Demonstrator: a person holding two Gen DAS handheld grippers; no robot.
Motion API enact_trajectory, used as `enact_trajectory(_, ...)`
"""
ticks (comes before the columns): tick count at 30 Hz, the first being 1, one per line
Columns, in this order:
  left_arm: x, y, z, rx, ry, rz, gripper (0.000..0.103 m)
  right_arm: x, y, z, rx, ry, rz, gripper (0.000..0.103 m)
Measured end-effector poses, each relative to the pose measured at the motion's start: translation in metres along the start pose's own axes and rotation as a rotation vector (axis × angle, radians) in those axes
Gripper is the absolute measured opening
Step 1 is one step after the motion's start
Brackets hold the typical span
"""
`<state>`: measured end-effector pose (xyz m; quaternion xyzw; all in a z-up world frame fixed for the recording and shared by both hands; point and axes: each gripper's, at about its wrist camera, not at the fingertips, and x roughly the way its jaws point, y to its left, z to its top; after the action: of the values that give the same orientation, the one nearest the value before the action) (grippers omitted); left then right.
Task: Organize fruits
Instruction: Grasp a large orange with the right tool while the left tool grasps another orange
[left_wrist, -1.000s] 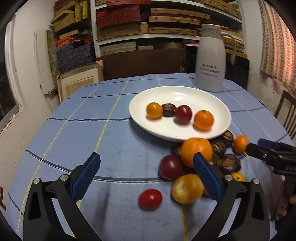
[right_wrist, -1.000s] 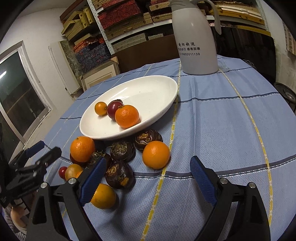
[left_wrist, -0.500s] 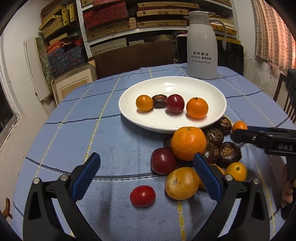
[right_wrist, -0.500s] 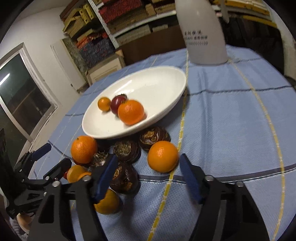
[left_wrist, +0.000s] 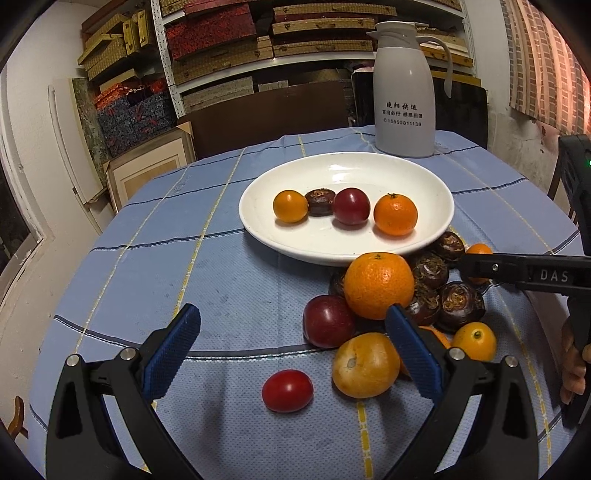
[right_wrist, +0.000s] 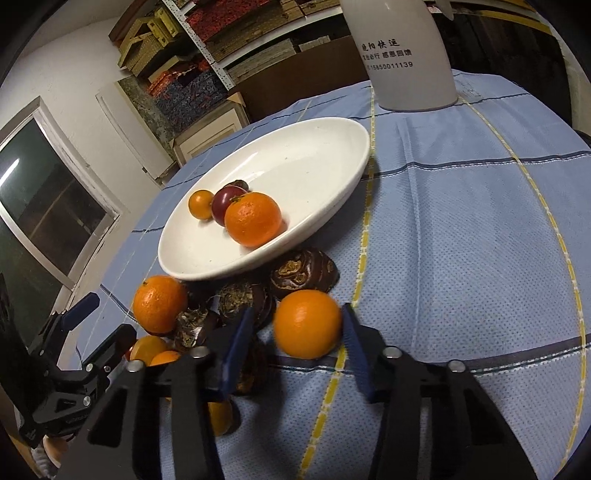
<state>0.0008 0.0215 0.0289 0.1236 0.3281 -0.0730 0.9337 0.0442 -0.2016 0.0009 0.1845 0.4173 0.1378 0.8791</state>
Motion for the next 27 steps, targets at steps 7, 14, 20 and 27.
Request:
enact_trajectory(7, 0.0, 0.0, 0.0, 0.004, 0.0, 0.005, 0.098, 0.0, 0.004, -0.002, -0.031, 0.005, -0.006, 0.036)
enact_trajectory(14, 0.001, 0.0, 0.0, 0.008, 0.002, 0.013, 0.098, -0.011, 0.007, -0.001, -0.048, -0.034, -0.007, 0.036)
enact_trajectory(20, 0.004, -0.001, -0.001, 0.02, 0.008, 0.028, 0.098, -0.025, 0.006, 0.0, -0.042, -0.077, 0.012, 0.036)
enact_trajectory(27, 0.004, -0.006, 0.002, 0.034, -0.014, 0.047, 0.099, -0.036, 0.013, 0.0, -0.05, -0.104, 0.047, 0.036)
